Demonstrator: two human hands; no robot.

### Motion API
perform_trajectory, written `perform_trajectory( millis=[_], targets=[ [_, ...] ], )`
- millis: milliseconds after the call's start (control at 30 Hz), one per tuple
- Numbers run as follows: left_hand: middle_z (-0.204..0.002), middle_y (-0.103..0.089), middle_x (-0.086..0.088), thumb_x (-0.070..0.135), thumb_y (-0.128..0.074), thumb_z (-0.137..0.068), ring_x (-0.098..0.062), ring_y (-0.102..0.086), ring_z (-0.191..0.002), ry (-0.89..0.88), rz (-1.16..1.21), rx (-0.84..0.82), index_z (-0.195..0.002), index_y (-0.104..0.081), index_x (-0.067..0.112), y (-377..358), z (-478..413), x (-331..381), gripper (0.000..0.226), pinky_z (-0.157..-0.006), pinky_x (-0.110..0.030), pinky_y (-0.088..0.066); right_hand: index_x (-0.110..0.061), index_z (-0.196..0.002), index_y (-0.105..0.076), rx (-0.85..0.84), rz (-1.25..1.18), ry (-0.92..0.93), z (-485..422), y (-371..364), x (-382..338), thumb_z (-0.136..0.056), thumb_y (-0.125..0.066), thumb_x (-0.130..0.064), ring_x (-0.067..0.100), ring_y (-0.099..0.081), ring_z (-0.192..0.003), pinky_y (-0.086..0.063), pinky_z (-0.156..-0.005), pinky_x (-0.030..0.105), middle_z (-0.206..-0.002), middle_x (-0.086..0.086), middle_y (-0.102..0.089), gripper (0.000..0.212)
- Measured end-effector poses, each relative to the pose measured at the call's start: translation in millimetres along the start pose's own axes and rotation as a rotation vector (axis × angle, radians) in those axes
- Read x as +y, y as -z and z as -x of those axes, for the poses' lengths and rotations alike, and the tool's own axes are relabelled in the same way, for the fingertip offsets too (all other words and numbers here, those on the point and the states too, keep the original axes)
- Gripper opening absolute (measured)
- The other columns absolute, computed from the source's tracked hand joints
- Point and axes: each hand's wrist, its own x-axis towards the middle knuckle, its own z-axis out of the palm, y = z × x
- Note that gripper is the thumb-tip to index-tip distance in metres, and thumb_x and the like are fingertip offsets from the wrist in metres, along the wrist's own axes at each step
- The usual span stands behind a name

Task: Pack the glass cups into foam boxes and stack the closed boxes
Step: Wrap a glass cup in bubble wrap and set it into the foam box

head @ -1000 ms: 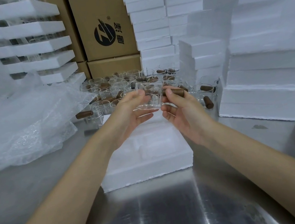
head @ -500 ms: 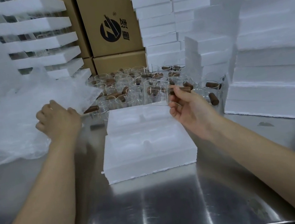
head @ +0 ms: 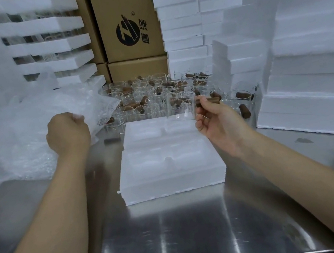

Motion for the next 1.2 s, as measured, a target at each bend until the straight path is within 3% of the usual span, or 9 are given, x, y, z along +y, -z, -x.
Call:
perform_trajectory(
  millis=[167,333,500,633,800,867,1000,1133,1200],
  targets=[
    [-0.079,-0.063,-0.008,0.040,-0.075,-0.081,-0.029,-0.052,-0.070,-0.049,0.018,0.059,-0.069,-0.050,0.012,3.4,0.4,9.1,0.040,-0.070,-0.039,-0.043,-0.010,-0.094,-0.060,0.011,0.009,-0.009,0.1,-0.2,-0.3,-0.097,-0.054,-0.016,0.006,-0.054,-0.054,-0.048,-0.052,0.017,-0.068,-0.001,-0.055,0.008],
    [-0.053,-0.031,-0.003,0.079,-0.041,-0.079,-0.023,-0.028,-0.049,-0.153,-0.009,0.029,-0.057,-0.028,0.012,8.2,10.8,23.8,0.072,-0.050,-0.029,-0.021,-0.010,-0.094,-0.060,0.011,0.014,-0.010,0.6,-0.1,-0.4,-0.097,-0.054,-0.016,0.006,-0.054,-0.054,-0.049,-0.053,0.017,-0.067,-0.001,-0.056,0.009],
    [-0.062,-0.028,0.007,0.044,-0.059,-0.091,-0.011,-0.028,-0.056,-0.634,0.370,0.032,-0.063,-0.027,0.018,17.5,25.2,51.4,0.049,-0.054,-0.028,-0.020,-0.010,-0.092,-0.060,0.027,-0.016,-0.018,-0.1,0.1,0.1,-0.097,-0.054,-0.016,0.006,-0.053,-0.053,-0.048,-0.052,0.016,-0.067,-0.001,-0.055,0.010],
    [-0.076,-0.049,-0.008,0.011,-0.070,-0.082,-0.024,-0.045,-0.069,-1.060,0.276,-0.203,-0.068,-0.039,0.013,5.5,46.5,78.3,0.034,-0.061,-0.035,-0.041,-0.010,-0.088,-0.060,0.054,-0.125,-0.052,-0.5,2.0,-1.6,-0.098,-0.052,-0.016,0.007,-0.049,-0.058,-0.045,-0.055,0.016,-0.069,0.000,-0.052,0.014],
    [-0.082,-0.054,-0.008,0.000,-0.062,-0.082,-0.027,-0.051,-0.075,-0.986,0.070,-0.569,-0.067,-0.043,0.010,-7.6,59.3,69.3,0.026,-0.072,-0.051,-0.046,-0.010,-0.081,-0.056,0.128,-0.238,-0.033,-2.5,2.9,-6.0,-0.098,-0.049,-0.016,0.008,-0.043,-0.059,-0.037,-0.059,0.017,-0.070,0.000,-0.047,0.020],
    [-0.074,-0.053,-0.004,0.021,-0.059,-0.089,-0.025,-0.051,-0.071,-0.921,0.044,-0.616,-0.067,-0.046,0.010,-7.3,57.6,63.1,0.028,-0.071,-0.051,-0.047,-0.010,-0.080,-0.054,0.141,-0.264,-0.007,-2.8,3.2,-7.2,-0.098,-0.049,-0.015,0.009,-0.041,-0.058,-0.036,-0.058,0.017,-0.070,0.001,-0.046,0.020],
    [-0.082,-0.068,0.002,0.072,-0.025,-0.091,-0.017,-0.062,-0.079,-0.576,0.167,-0.688,-0.073,-0.064,0.009,-5.9,60.3,63.7,0.077,-0.075,-0.037,-0.049,-0.010,-0.079,-0.053,0.118,-0.324,0.042,-2.3,4.7,-13.6,-0.098,-0.048,-0.016,0.010,-0.041,-0.056,-0.037,-0.053,0.018,-0.070,0.001,-0.046,0.021],
    [-0.075,-0.058,0.011,0.057,-0.059,-0.085,-0.010,-0.054,-0.069,-0.642,0.051,-0.551,-0.078,-0.060,0.018,-14.0,54.1,62.5,0.040,-0.059,-0.029,-0.041,-0.010,-0.077,-0.052,0.114,-0.368,0.057,-2.3,4.1,-19.3,-0.097,-0.048,-0.015,0.010,-0.041,-0.054,-0.039,-0.048,0.018,-0.069,0.001,-0.045,0.021],
    [-0.087,-0.055,0.017,0.070,-0.065,-0.067,-0.004,-0.050,-0.078,-0.658,0.027,-0.597,-0.088,-0.059,0.026,-15.7,50.2,60.8,0.049,-0.066,-0.025,-0.040,-0.011,-0.078,-0.052,0.116,-0.367,0.057,-2.3,4.3,-19.9,-0.097,-0.048,-0.015,0.010,-0.040,-0.054,-0.038,-0.048,0.018,-0.069,0.001,-0.045,0.021]
  ],
)
